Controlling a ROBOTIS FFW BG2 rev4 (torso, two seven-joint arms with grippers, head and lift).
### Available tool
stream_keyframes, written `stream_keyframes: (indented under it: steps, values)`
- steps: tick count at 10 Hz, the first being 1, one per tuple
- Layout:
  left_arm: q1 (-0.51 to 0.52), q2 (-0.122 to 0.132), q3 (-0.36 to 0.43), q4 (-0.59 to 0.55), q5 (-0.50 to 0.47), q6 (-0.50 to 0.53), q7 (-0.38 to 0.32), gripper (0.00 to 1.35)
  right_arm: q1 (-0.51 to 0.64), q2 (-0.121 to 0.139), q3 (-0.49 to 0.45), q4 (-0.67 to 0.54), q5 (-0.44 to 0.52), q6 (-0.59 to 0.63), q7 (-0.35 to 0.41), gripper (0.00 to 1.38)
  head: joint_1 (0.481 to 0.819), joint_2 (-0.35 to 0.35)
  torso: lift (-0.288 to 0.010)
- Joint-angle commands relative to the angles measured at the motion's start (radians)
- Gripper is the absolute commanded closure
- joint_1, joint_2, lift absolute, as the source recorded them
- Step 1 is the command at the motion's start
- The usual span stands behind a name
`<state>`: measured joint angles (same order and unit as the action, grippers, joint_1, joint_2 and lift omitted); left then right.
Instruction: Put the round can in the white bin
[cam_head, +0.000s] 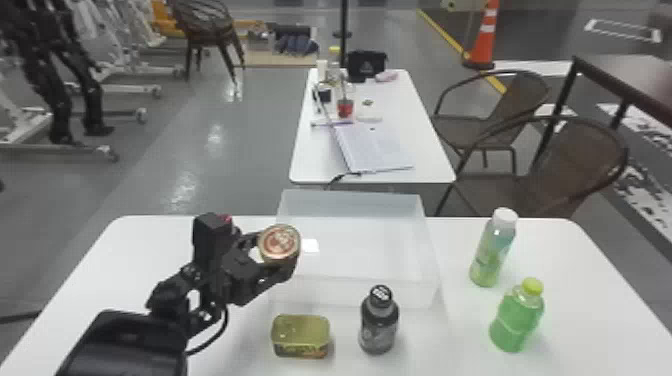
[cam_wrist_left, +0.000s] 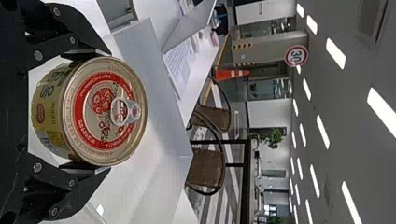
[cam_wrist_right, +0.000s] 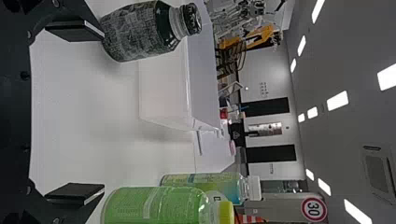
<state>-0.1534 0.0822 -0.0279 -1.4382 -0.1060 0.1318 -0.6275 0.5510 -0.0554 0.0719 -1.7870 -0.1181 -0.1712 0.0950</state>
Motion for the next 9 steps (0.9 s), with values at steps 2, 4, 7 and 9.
stream_keyframes:
  steps: [2, 4, 7, 9]
  values:
    - [-0.092, 0.01, -0.067, 0.133, -0.007, -0.041, -0.026, 0.73, -0.005, 0.0, 0.002, 0.003, 0.0, -0.001, 0.0, 0.15, 0.549, 0.0, -0.1]
    - [-0.133, 0.007, -0.095, 0.197, -0.018, -0.058, -0.037, 0.73, -0.008, 0.0, 0.002, 0.006, 0.0, -0.001, 0.003, 0.15, 0.549, 0.0, -0.1]
    - [-0.112, -0.015, -0.07, 0.202, -0.032, -0.074, -0.015, 0.13, -0.006, -0.001, 0.002, 0.006, -0.003, -0.001, 0.003, 0.15, 0.549, 0.0, -0.1]
    - [-0.106, -0.015, -0.064, 0.179, -0.03, -0.09, -0.011, 0.14, -0.006, -0.001, 0.002, 0.004, -0.002, -0.001, 0.003, 0.15, 0.549, 0.0, -0.1]
